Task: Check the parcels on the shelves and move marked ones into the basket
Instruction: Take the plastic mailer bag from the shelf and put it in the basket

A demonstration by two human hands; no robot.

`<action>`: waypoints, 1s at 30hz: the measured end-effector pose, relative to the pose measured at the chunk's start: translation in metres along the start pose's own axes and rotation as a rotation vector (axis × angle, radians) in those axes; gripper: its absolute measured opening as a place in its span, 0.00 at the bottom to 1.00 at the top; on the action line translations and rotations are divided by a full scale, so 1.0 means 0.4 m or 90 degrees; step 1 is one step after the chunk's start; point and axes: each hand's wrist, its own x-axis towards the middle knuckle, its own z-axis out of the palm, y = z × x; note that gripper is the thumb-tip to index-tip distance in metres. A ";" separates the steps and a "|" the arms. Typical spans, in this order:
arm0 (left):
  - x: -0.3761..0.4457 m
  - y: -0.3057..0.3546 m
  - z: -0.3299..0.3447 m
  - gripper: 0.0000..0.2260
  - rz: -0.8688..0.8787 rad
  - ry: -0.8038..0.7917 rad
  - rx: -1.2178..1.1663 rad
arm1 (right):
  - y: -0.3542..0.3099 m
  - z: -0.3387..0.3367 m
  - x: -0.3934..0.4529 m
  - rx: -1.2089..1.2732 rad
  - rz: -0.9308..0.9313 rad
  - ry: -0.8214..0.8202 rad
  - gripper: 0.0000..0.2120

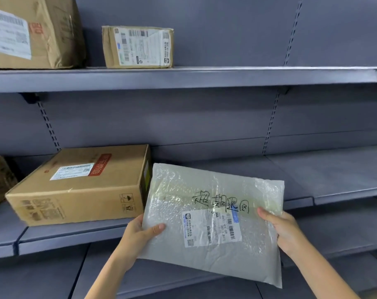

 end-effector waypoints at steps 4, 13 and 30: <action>-0.021 -0.031 -0.039 0.40 -0.007 0.028 0.002 | 0.065 0.020 -0.031 0.000 0.028 0.010 0.11; -0.156 -0.067 -0.106 0.17 0.009 0.195 0.088 | 0.153 0.066 -0.144 0.026 0.088 0.012 0.15; -0.601 -0.246 -0.062 0.32 0.012 0.370 -0.096 | 0.505 0.187 -0.557 0.221 0.310 -0.095 0.10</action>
